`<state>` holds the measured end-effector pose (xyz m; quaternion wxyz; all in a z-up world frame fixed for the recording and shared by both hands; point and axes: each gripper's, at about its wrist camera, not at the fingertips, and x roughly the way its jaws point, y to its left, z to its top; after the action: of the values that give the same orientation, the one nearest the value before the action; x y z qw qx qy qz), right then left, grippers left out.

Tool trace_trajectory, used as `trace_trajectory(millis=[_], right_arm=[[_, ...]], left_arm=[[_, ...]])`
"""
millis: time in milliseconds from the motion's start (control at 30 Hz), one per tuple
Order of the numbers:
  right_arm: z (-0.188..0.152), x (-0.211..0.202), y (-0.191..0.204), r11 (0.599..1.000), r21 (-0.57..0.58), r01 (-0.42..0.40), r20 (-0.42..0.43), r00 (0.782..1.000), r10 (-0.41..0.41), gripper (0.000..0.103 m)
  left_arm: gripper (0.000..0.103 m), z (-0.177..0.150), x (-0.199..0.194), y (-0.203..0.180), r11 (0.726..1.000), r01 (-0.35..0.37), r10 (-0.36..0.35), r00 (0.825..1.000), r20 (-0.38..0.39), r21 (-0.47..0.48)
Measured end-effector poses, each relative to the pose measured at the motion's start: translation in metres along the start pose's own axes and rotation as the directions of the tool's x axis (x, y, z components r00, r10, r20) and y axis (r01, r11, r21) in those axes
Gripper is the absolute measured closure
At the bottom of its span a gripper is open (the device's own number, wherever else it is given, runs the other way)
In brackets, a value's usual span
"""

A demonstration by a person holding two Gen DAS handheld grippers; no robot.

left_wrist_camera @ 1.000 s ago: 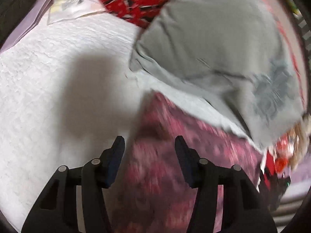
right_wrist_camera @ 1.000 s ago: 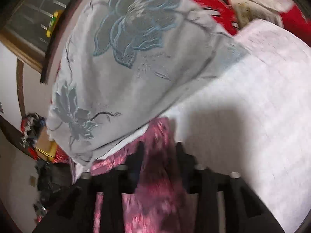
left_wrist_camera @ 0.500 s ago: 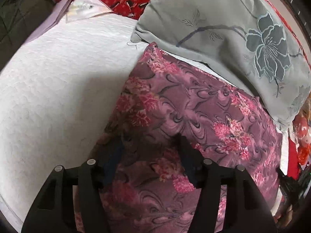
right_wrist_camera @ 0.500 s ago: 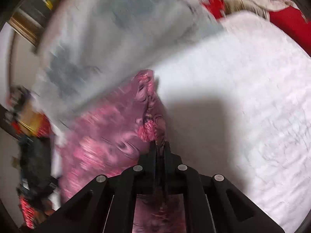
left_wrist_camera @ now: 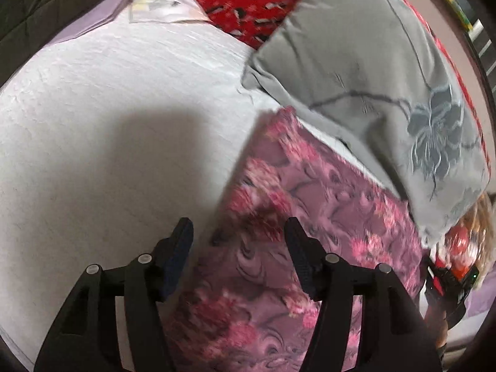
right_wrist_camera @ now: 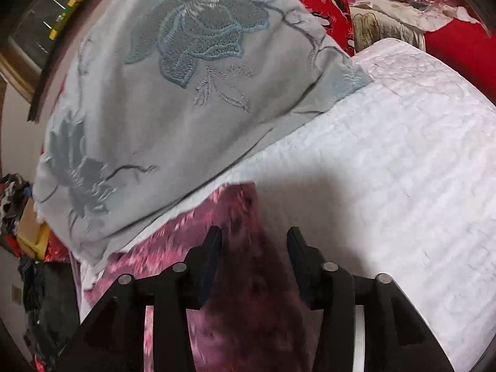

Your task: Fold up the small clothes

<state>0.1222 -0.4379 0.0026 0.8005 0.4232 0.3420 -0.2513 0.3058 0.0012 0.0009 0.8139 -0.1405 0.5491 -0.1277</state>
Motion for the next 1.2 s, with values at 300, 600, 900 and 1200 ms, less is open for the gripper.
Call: trace_trajectory(millis=[300, 600, 900, 1200], right_arm=[[0.009, 0.03, 0.004, 1.0, -0.01, 0.026, -0.044, 0.999, -0.026, 0.093], [-0.021, -0.019, 0.003, 0.995, -0.035, -0.094, 0.03, 0.995, 0.095, 0.068], [-0.053, -0.057, -0.005, 0.994, -0.108, 0.03, 0.026, 0.999, -0.028, 0.052], [-0.078, -0.063, -0.005, 0.986, -0.163, -0.021, 0.005, 1.0, 0.022, 0.095]], left_arm=[[0.043, 0.012, 0.001, 0.004, 0.998, 0.06, -0.059, 0.998, 0.03, -0.034], [0.024, -0.012, 0.013, -0.048, 0.977, 0.003, -0.001, 1.0, -0.01, 0.214], [0.024, -0.022, 0.015, -0.062, 0.95, -0.085, 0.086, 0.996, 0.01, 0.302], [0.024, -0.022, 0.017, -0.044, 0.964, -0.076, 0.09, 0.995, -0.041, 0.254]])
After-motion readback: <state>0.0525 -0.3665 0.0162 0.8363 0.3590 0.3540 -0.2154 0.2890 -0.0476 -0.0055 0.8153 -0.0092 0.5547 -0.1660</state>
